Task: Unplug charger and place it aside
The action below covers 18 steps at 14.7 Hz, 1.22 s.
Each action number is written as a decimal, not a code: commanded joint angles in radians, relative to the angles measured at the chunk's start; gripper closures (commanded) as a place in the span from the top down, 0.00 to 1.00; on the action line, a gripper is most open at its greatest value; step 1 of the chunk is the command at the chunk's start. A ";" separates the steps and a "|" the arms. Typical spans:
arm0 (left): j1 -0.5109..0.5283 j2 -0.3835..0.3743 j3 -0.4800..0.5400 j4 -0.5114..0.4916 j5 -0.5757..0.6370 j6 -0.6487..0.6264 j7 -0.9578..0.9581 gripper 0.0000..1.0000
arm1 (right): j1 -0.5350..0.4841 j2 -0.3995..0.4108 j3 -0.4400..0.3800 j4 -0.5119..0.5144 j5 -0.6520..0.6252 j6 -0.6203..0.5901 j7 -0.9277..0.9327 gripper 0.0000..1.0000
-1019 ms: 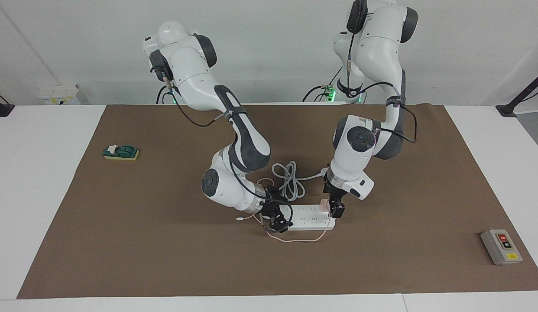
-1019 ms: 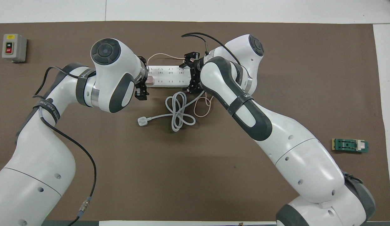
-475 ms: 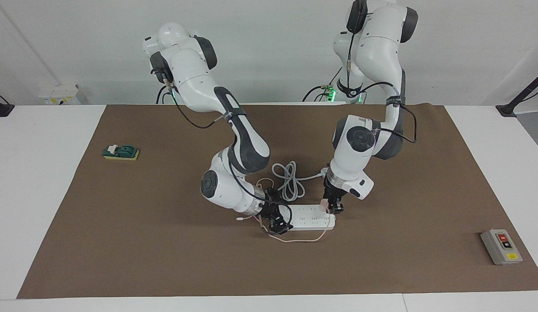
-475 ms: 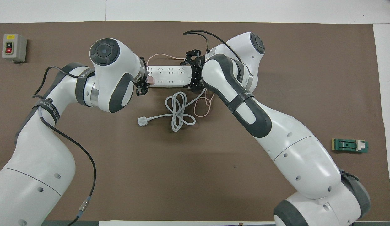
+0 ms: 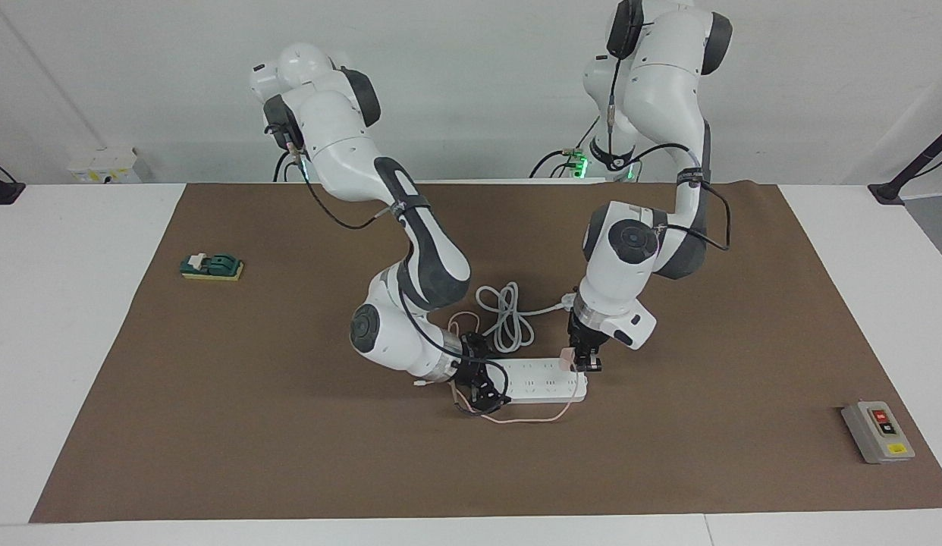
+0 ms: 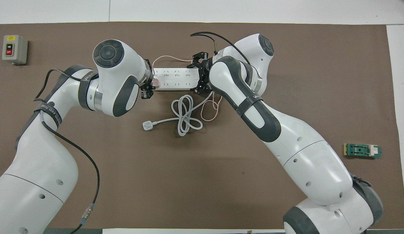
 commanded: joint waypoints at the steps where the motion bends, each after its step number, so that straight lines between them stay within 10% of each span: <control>1: -0.017 -0.027 0.011 -0.030 -0.007 -0.009 -0.010 0.00 | 0.005 0.037 -0.007 0.041 -0.017 0.015 0.001 0.65; 18: 0.153 -0.154 0.011 0.068 -0.036 -0.328 0.275 0.00 | 0.005 0.037 -0.007 0.040 -0.014 0.015 0.003 0.66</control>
